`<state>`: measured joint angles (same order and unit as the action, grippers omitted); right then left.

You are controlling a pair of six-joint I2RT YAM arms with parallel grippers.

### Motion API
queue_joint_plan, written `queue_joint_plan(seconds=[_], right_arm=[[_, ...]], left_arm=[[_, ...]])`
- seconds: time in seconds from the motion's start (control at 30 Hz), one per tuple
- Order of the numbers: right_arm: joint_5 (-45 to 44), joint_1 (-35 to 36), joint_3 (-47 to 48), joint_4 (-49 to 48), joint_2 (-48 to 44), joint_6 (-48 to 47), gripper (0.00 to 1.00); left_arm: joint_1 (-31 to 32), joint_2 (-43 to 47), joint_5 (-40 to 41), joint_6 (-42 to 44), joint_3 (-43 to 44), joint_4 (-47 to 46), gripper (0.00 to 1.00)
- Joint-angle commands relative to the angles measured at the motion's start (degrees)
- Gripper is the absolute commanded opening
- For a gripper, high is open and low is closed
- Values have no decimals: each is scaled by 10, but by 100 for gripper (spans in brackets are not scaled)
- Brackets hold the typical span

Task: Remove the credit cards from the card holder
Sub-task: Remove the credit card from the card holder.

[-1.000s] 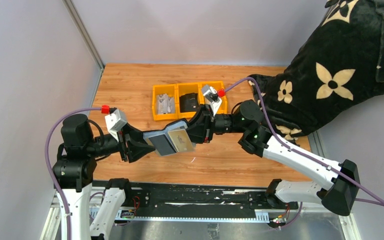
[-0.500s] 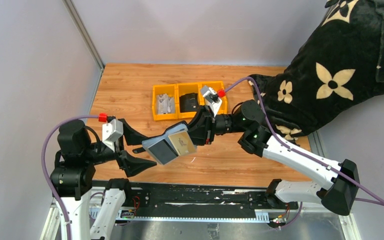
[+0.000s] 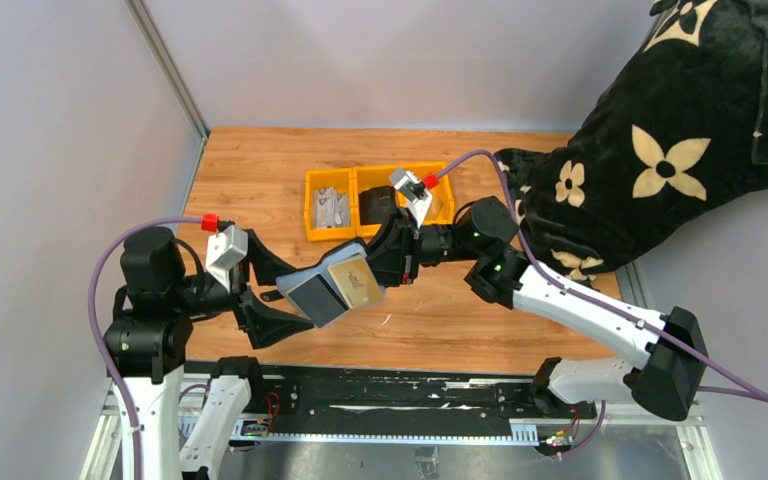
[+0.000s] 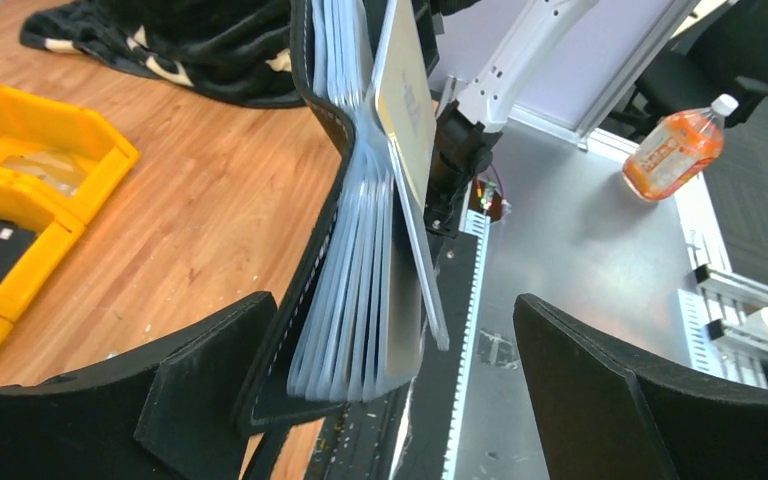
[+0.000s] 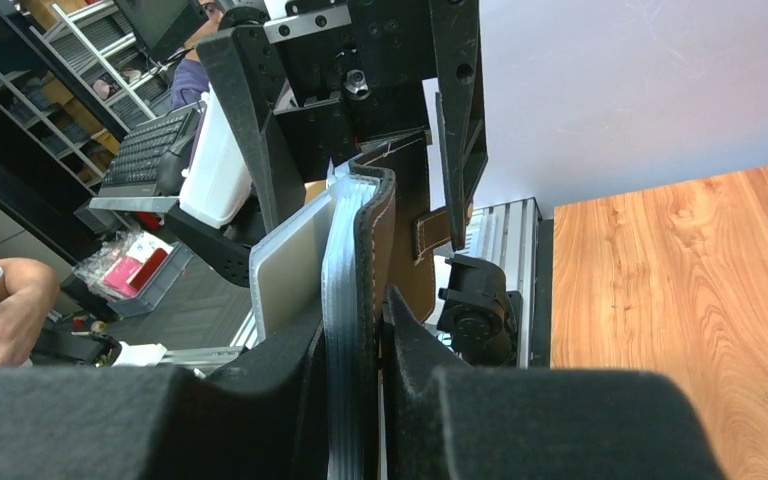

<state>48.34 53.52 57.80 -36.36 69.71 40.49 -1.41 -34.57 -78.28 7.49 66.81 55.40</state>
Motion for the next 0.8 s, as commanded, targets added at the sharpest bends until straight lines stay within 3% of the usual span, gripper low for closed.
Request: queue_joint_plan(seconds=[0.0,0.1,0.17,0.3,0.37,0.53,0.63,0.67,0.77], right_arm=[[-1,8,29,-82,15,34,0],[-5,12,33,-87,24,34,0],[-4,12,35,-94,29,37,0],[-10,12,31,-104,28,40,0],[-12,12,30,-111,28,45,0],[-6,13,26,-143,37,67,0],[-5,12,25,-137,37,66,1],[-5,10,25,-127,36,64,7],[-3,-5,19,-94,32,56,35]], left_arm=[[-1,-23,-21,-23,9,2,96],[-1,-24,-2,-26,4,2,92],[-1,-26,23,-31,-1,1,83],[-1,-26,70,-33,-16,-1,48],[-1,-21,78,-28,-23,-1,38],[-2,-16,58,-29,-23,-2,27],[-1,-15,66,-34,-14,-3,14],[-1,-16,72,-36,-9,-3,8],[-1,-18,91,-34,2,-4,4]])
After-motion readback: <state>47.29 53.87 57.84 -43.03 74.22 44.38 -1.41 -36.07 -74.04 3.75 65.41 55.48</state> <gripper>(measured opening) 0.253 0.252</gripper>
